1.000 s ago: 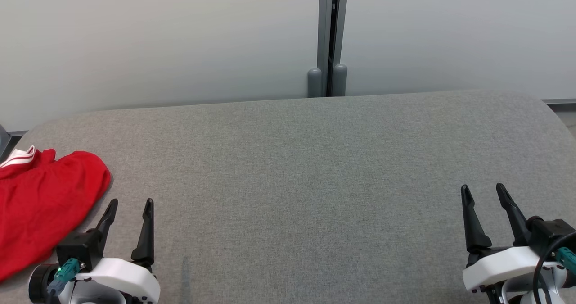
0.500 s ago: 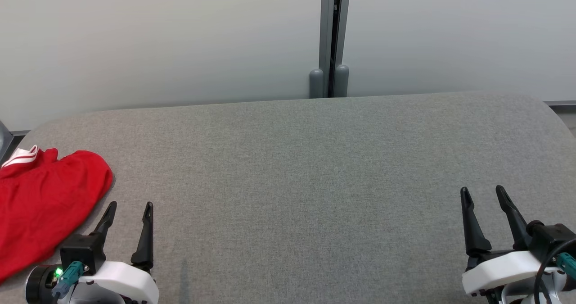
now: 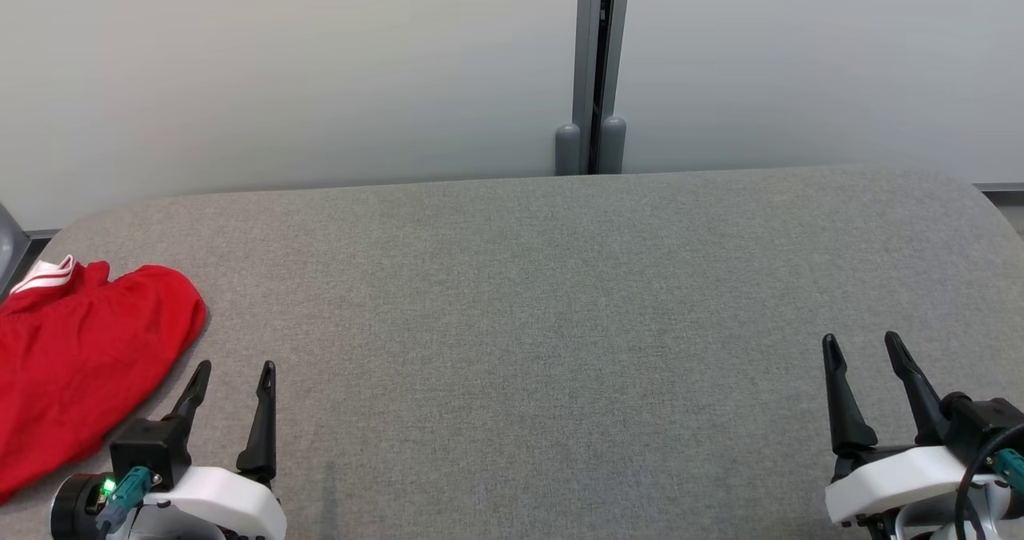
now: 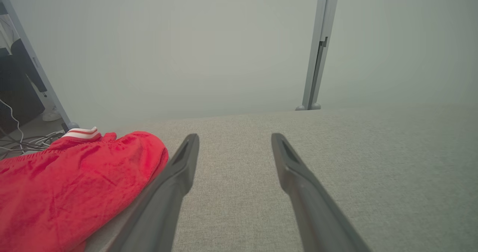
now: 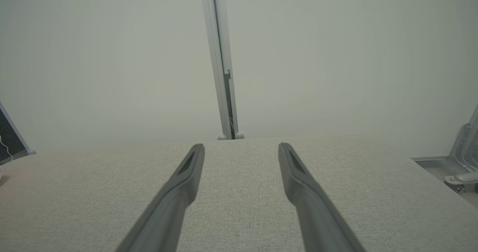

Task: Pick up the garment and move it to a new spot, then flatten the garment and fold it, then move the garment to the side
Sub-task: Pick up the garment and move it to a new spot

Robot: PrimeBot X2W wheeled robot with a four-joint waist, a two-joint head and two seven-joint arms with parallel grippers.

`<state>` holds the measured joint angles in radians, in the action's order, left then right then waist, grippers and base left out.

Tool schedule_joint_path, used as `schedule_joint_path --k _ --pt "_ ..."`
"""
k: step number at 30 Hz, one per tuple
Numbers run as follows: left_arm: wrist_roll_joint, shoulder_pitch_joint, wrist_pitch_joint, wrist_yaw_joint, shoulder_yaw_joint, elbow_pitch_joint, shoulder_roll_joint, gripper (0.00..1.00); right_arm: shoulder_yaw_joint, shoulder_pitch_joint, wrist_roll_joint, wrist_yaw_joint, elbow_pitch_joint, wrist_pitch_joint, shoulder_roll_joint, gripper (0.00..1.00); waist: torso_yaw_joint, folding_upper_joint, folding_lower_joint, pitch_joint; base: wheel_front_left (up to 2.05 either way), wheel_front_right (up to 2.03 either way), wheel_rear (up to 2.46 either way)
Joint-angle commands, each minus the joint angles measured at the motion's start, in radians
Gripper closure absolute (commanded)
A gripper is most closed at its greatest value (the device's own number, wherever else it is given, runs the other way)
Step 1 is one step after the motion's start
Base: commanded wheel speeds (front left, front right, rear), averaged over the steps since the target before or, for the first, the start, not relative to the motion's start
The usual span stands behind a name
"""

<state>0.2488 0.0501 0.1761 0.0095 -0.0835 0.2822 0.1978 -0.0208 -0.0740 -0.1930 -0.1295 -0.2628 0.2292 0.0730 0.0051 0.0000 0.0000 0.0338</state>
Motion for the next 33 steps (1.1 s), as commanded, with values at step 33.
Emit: schedule_joint_path --k 33 --pt "0.085 0.021 0.03 0.042 0.07 0.006 0.036 0.0 0.093 -0.005 -0.006 -0.002 0.117 -0.062 -0.007 0.0 0.426 0.0 0.0 -0.008 0.0 0.0 0.0"
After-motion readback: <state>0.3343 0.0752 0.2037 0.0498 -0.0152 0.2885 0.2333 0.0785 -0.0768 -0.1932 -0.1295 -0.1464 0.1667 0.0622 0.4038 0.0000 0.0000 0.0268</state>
